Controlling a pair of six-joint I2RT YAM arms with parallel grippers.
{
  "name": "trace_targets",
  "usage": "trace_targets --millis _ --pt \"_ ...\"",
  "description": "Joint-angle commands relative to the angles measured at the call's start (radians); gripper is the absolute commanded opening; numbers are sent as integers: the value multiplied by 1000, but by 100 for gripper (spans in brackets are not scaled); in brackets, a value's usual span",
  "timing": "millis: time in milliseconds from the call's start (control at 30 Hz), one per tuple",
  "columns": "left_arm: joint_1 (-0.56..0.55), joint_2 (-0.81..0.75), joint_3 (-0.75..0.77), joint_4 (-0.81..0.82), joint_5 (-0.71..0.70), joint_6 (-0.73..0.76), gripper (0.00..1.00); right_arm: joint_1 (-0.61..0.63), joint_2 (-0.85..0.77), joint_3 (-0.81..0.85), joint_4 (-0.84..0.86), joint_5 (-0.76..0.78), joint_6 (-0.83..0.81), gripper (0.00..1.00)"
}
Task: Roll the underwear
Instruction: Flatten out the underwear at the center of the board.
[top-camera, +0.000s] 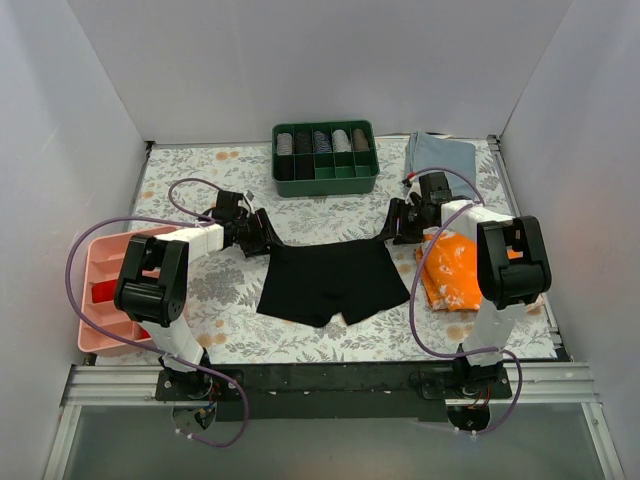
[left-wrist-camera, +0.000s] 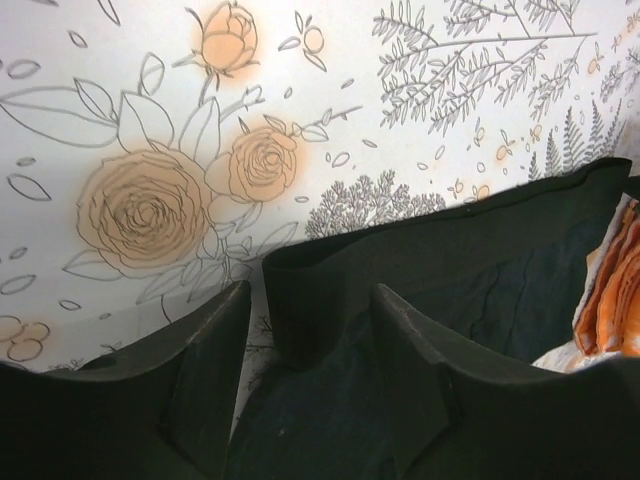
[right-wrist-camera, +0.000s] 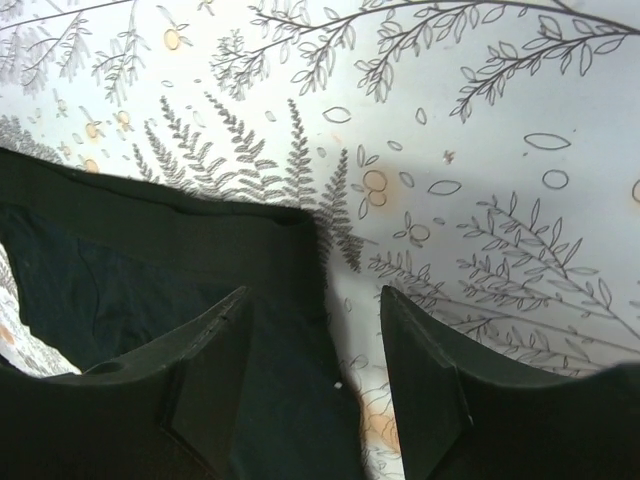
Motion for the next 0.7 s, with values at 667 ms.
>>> trace_targets --millis 667 --pt "8 -14 34 71 67 49 27 -8 118 90 16 -165 -40 25"
